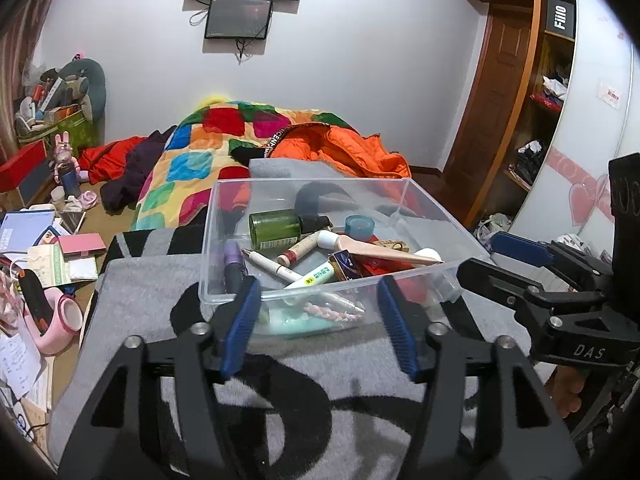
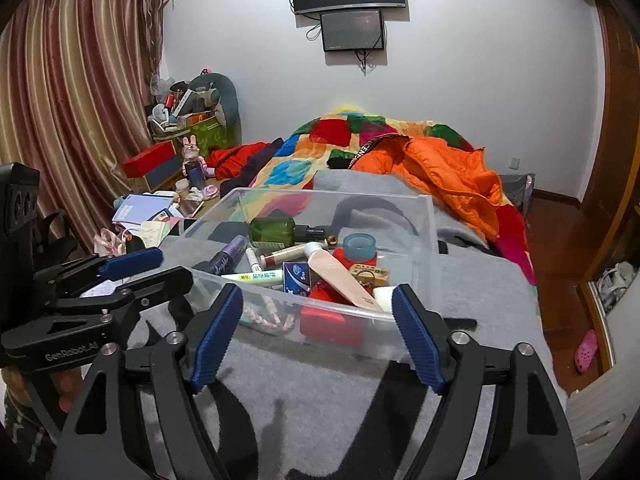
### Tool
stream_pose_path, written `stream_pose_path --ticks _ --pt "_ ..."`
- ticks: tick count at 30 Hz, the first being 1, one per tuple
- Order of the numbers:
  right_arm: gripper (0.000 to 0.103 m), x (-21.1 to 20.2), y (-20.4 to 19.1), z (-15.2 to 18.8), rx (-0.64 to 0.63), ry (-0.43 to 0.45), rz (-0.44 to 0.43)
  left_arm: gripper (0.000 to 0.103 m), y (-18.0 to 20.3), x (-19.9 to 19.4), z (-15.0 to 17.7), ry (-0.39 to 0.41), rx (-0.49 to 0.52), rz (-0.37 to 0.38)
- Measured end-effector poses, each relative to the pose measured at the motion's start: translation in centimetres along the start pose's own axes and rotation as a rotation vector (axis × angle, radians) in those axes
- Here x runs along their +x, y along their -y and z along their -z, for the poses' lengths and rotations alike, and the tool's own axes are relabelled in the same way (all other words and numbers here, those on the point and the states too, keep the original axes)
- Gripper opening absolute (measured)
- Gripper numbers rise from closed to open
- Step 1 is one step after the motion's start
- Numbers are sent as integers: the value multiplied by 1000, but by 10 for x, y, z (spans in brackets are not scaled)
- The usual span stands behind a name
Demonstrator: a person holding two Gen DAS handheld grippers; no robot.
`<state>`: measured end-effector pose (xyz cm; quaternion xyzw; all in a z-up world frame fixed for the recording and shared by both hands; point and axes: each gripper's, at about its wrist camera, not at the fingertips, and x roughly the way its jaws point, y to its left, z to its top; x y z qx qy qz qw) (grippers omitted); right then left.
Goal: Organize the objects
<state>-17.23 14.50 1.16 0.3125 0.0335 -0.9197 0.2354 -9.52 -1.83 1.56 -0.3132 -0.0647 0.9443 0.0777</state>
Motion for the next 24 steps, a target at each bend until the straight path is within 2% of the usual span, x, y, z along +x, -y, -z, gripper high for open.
stream_pose_path --ticks 3,5,12,24 --pt "81 -5 1 4 -1 12 5 75 2 -5 4 14 -1 -11" --pt "81 -6 1 6 -3 12 8 77 3 -7 6 19 0 -15" --pt "81 -9 3 12 6 6 8 83 6 -10 10 21 3 -20" --pt "81 -9 6 16 21 -5 5 86 7 -14 15 20 -11 -21"
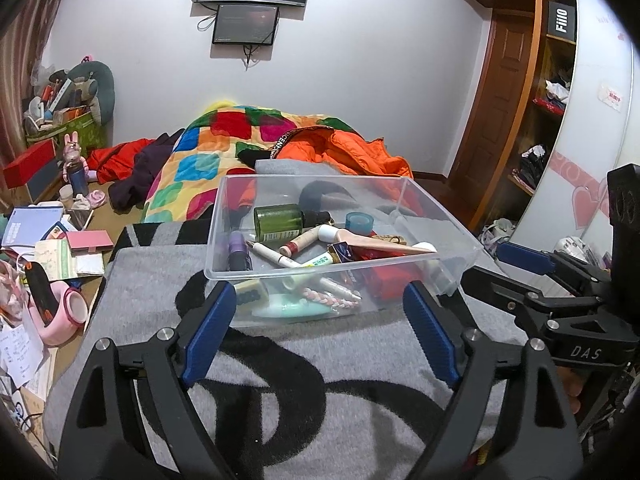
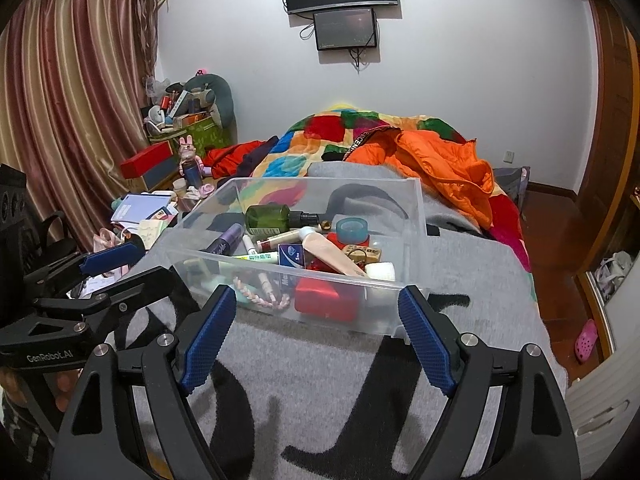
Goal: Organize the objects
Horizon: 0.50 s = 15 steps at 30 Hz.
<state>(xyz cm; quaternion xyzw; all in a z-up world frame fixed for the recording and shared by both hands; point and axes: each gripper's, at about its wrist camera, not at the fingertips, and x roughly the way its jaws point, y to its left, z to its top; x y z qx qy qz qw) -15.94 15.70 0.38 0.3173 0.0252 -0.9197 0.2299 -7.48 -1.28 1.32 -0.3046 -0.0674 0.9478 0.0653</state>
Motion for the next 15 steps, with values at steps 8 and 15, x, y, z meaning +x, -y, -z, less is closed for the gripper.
stream_pose_path --ticks 8,15 --pt "81 2 1 3 6 -8 -8 88 -3 3 1 -13 -15 8" --pt "81 4 0 5 7 -18 -13 88 -2 5 2 -21 -18 9"
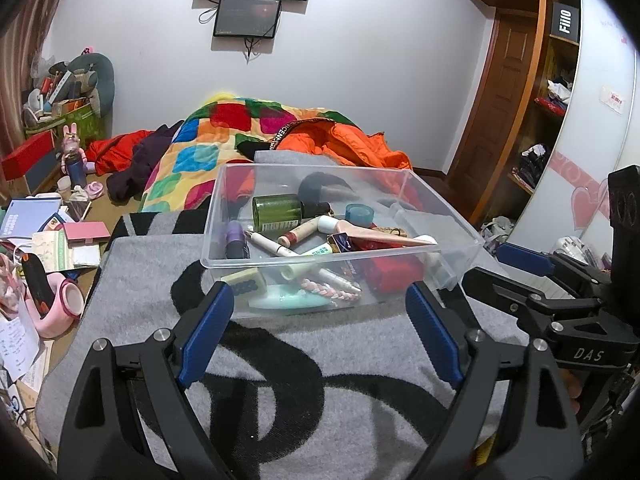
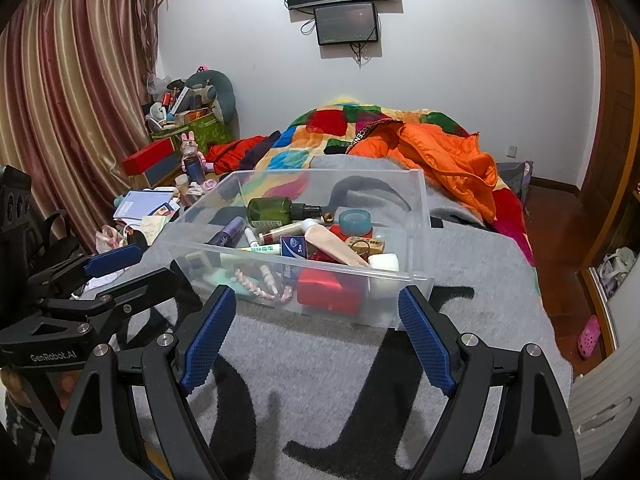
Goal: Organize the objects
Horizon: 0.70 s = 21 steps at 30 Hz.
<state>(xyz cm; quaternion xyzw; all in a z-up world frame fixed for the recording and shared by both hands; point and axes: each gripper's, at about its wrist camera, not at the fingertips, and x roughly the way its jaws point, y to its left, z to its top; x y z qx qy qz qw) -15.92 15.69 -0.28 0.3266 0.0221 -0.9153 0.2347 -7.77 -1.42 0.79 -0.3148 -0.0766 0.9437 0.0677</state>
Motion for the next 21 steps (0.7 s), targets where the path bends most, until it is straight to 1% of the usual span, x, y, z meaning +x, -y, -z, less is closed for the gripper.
stream_pose_path --ticks 21 --pt "81 1 1 3 16 -5 -2 88 0 2 2 -9 5 13"
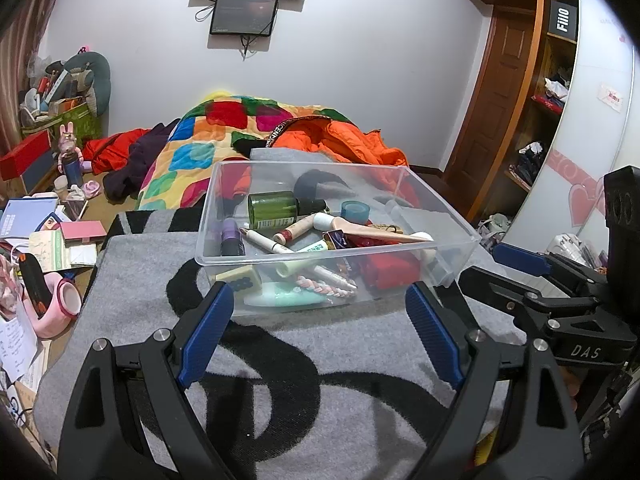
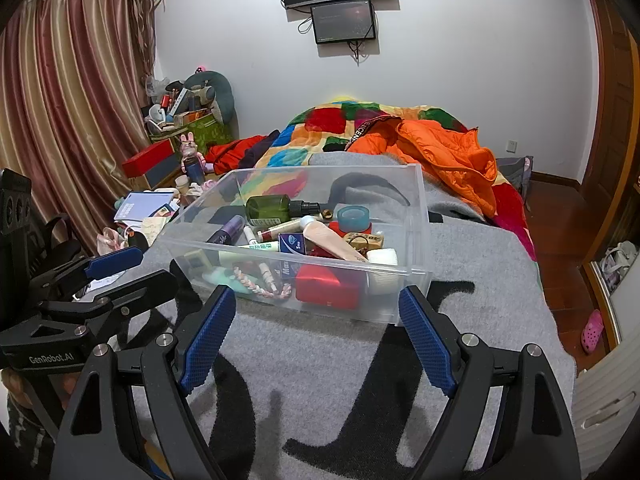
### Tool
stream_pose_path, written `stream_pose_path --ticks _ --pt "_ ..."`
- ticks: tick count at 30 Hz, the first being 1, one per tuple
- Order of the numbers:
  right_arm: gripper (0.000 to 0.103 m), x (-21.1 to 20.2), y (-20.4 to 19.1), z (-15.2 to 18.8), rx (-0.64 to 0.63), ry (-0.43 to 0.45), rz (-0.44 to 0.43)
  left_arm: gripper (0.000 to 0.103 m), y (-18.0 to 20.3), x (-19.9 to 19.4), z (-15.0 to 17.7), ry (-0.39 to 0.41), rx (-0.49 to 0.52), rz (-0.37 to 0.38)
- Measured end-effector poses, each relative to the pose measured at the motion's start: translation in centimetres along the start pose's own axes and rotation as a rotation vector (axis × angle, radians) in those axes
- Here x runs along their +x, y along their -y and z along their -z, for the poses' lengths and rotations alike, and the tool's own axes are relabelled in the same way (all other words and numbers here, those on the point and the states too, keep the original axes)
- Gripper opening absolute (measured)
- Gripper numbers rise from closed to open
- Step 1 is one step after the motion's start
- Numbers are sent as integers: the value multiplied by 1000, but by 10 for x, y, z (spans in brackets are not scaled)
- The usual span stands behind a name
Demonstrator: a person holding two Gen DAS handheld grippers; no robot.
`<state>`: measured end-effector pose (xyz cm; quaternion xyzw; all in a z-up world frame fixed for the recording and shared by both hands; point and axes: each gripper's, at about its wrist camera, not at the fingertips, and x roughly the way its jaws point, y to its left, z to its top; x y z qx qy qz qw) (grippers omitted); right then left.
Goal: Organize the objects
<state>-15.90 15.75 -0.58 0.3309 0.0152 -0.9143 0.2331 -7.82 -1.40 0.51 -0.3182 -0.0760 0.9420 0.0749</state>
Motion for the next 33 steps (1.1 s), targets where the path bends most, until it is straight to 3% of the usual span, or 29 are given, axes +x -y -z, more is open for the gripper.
stream_pose_path --ticks 33 --pt "82 4 1 2 16 -16 -10 95 5 -5 0 -7 17 -17"
